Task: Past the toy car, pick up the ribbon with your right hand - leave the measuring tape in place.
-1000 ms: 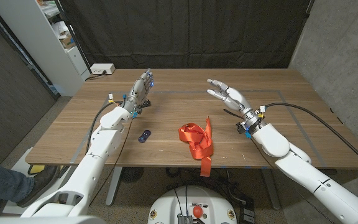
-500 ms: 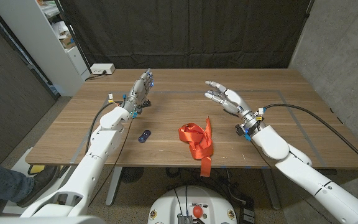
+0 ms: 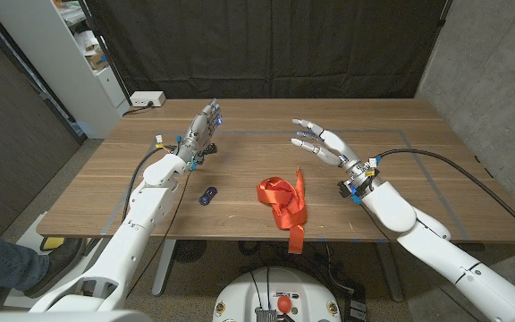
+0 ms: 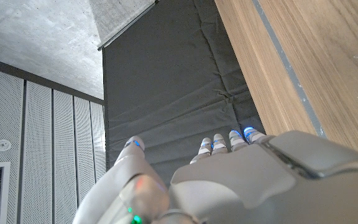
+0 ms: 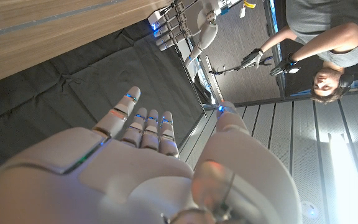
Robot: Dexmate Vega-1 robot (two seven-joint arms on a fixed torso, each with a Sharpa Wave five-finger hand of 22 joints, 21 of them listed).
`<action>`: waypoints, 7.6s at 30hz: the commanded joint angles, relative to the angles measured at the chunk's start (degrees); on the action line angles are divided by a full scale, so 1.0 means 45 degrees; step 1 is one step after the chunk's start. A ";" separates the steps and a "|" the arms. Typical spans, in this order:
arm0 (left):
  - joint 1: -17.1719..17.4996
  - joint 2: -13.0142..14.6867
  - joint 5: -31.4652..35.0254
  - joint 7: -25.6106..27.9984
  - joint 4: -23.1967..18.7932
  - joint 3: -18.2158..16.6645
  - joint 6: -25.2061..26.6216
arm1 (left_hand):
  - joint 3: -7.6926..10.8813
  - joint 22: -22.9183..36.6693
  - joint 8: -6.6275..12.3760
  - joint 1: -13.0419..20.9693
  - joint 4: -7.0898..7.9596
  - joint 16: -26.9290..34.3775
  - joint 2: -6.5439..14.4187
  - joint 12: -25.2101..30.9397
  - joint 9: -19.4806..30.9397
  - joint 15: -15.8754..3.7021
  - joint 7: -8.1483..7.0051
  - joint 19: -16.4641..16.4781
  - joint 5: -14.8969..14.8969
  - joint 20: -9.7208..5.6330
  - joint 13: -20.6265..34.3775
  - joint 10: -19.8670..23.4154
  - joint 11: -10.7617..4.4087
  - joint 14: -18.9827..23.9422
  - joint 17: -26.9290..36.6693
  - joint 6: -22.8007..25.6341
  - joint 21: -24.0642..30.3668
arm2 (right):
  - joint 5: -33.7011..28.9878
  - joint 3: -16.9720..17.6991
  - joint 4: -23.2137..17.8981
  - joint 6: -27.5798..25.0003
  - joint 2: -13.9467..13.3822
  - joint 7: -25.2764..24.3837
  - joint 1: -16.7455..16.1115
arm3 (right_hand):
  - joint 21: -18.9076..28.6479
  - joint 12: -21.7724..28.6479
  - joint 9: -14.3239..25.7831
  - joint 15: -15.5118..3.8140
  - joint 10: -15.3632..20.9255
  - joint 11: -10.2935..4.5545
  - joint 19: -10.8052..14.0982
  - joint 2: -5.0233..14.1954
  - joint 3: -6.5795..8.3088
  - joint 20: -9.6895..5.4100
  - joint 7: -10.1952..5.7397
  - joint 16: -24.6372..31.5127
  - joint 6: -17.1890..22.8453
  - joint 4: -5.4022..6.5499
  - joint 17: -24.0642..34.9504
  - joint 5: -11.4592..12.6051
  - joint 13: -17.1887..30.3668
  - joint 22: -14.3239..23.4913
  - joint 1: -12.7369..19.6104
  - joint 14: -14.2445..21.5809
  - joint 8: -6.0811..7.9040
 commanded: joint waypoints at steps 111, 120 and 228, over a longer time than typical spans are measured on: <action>0.0289 0.0109 0.0069 0.0152 -0.0315 0.0156 0.0189 | -0.0057 0.0074 0.0072 -0.0058 -0.0285 0.0052 0.0250 0.0029 0.0041 0.0011 0.0000 -0.1110 -0.0128 0.0273 0.0007 -0.0012 0.0081 -0.0425 0.0050 0.0307 0.0086 | -0.7273 -0.0761 -0.2856 -0.3886 -0.0881 -0.0921 -0.1434 | -0.0130 -0.0155 0.0065 0.0267 -0.0771 0.0145 -0.0839 -0.0834 -0.0112 0.0325 0.0122 -0.0170 -0.0763 -0.0266 0.0039 0.0611 0.0075 0.0014 0.0613 -0.0616 -0.0321; 0.0265 0.0101 0.0094 0.0157 -0.0268 0.0187 0.0246 | -0.0062 0.0075 0.0073 -0.0062 -0.0296 0.0051 0.0258 0.0027 0.0041 0.0020 0.0000 -0.1116 -0.0132 0.0332 0.0007 -0.0015 0.0066 -0.0427 0.0050 0.0327 0.0087 | -0.7581 -0.0910 -0.3088 -0.4395 -0.0966 -0.0772 -0.1513 | -0.0130 -0.0152 0.0071 0.0328 -0.0936 0.0169 -0.0992 -0.1017 -0.0149 0.0411 0.0085 -0.0186 -0.1180 -0.0282 0.0045 0.0800 0.0085 0.0014 0.0731 -0.0775 -0.0394; 0.0071 -0.0094 0.0381 0.0195 -0.0297 0.0447 0.0655 | -0.0130 0.0081 0.0067 -0.0125 -0.0444 0.0048 0.0356 0.0017 0.0047 0.0063 0.0068 -0.1154 -0.0168 0.0361 0.0009 0.0009 0.0141 -0.0407 0.0055 0.0554 0.0101 | -1.0049 -0.3045 -0.3558 -0.8163 -0.1059 0.2433 -0.0814 | -0.0046 -0.0091 0.0087 0.1079 -0.2315 -0.0047 -0.1802 -0.1600 -0.0366 0.0975 -0.0136 -0.0088 -0.2464 -0.0092 0.0102 0.2106 0.0110 0.0018 0.1341 -0.1632 -0.0214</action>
